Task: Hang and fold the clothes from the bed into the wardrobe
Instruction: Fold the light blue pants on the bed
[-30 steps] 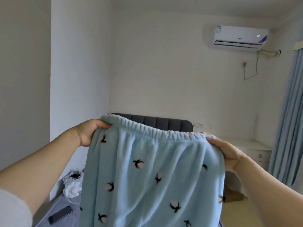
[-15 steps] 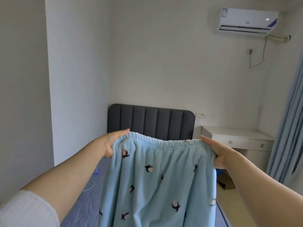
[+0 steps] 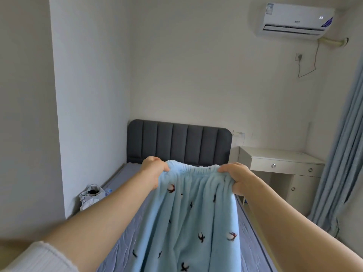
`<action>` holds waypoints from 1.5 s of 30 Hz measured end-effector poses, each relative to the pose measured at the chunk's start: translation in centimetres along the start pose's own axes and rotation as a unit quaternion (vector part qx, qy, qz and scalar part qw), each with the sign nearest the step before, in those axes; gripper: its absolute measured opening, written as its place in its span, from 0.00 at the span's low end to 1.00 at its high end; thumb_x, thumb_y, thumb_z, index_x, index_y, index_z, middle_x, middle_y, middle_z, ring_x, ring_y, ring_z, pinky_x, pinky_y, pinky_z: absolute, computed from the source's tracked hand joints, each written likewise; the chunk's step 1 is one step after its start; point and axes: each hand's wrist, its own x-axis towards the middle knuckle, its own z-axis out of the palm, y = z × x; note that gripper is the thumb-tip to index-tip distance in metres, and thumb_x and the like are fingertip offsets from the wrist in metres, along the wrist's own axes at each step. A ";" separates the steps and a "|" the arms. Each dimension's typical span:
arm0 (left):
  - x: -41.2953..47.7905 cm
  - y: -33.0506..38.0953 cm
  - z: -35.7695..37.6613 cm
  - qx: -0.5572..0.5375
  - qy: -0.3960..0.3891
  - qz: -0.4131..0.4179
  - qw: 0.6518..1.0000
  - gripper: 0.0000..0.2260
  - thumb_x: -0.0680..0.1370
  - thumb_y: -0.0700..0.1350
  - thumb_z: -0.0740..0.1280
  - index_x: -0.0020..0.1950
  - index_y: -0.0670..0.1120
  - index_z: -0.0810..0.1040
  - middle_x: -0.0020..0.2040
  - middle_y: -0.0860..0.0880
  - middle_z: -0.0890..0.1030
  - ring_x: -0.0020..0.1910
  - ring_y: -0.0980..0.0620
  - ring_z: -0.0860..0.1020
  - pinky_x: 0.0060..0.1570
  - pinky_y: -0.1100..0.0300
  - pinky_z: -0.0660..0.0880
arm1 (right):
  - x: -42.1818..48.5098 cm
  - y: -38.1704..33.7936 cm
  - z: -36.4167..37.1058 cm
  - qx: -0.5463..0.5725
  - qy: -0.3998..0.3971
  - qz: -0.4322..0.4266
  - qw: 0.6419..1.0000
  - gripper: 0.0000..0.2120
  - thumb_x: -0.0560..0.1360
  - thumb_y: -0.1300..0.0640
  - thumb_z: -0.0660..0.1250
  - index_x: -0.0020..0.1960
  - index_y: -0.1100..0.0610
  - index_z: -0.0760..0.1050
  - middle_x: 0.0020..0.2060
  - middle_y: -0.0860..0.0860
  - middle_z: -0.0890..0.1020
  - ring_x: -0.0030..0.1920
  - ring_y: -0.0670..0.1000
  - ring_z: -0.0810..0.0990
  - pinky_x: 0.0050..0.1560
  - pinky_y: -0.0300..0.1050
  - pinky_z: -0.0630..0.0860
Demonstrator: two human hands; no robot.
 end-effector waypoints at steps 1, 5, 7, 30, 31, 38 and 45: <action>-0.5 0.2 0.6 0.005 0.000 0.021 1.000 0.12 0.71 0.31 0.66 0.38 0.46 0.66 0.41 0.48 0.70 0.41 0.49 0.69 0.34 0.59 0.66 | -0.2 -0.4 0.6 0.009 -0.010 -0.013 1.000 0.08 0.71 0.71 0.67 0.48 0.63 0.73 0.45 0.61 0.78 0.42 0.59 0.78 0.54 0.58 0.77; -2.5 1.1 2.4 0.036 0.007 0.131 0.991 0.14 0.69 0.33 0.67 0.34 0.47 0.65 0.34 0.51 0.67 0.33 0.52 0.65 0.33 0.61 0.63 | -1.5 -1.5 2.8 0.053 -0.063 -0.059 0.995 0.05 0.70 0.69 0.70 0.40 0.62 0.75 0.36 0.58 0.79 0.35 0.55 0.79 0.42 0.49 0.79; -3.3 1.3 2.8 0.040 -0.005 0.170 0.985 0.13 0.69 0.34 0.67 0.35 0.48 0.66 0.34 0.52 0.67 0.33 0.53 0.66 0.33 0.60 0.64 | -2.2 -1.6 3.5 0.064 -0.087 -0.068 0.992 0.02 0.70 0.67 0.70 0.42 0.63 0.79 0.38 0.59 0.81 0.36 0.55 0.81 0.43 0.49 0.80; -4.3 1.8 1.0 -0.037 -0.074 0.248 0.965 0.14 0.60 0.42 0.62 0.43 0.54 0.69 0.41 0.52 0.73 0.39 0.55 0.72 0.38 0.63 0.69 | -3.6 -0.2 2.6 -0.187 -0.014 -0.237 0.953 0.06 0.75 0.55 0.65 0.48 0.44 0.76 0.57 0.50 0.75 0.55 0.51 0.73 0.52 0.45 0.74; -4.2 2.1 0.9 -0.057 -0.068 0.243 0.966 0.13 0.59 0.42 0.61 0.42 0.53 0.70 0.39 0.52 0.72 0.38 0.55 0.71 0.37 0.62 0.69 | -3.6 -0.1 2.7 -0.200 -0.008 -0.234 0.952 0.04 0.74 0.50 0.66 0.49 0.43 0.75 0.60 0.49 0.73 0.60 0.53 0.71 0.59 0.50 0.72; -4.2 3.3 -0.3 -0.160 -0.033 0.189 0.968 0.11 0.73 0.34 0.58 0.40 0.50 0.70 0.38 0.50 0.73 0.37 0.51 0.72 0.33 0.60 0.70 | -3.6 1.6 3.2 -0.153 -0.109 -0.307 0.933 0.38 0.66 0.54 0.77 0.68 0.40 0.59 0.65 0.42 0.57 0.65 0.43 0.60 0.63 0.42 0.64; -4.0 4.1 -1.8 -0.197 -0.016 0.159 0.967 0.08 0.73 0.37 0.58 0.40 0.50 0.71 0.37 0.48 0.73 0.33 0.50 0.72 0.26 0.60 0.71 | -3.2 2.1 4.6 -0.130 -0.004 -0.397 0.908 0.23 0.67 0.61 0.75 0.48 0.43 0.65 0.57 0.47 0.70 0.57 0.54 0.76 0.52 0.53 0.78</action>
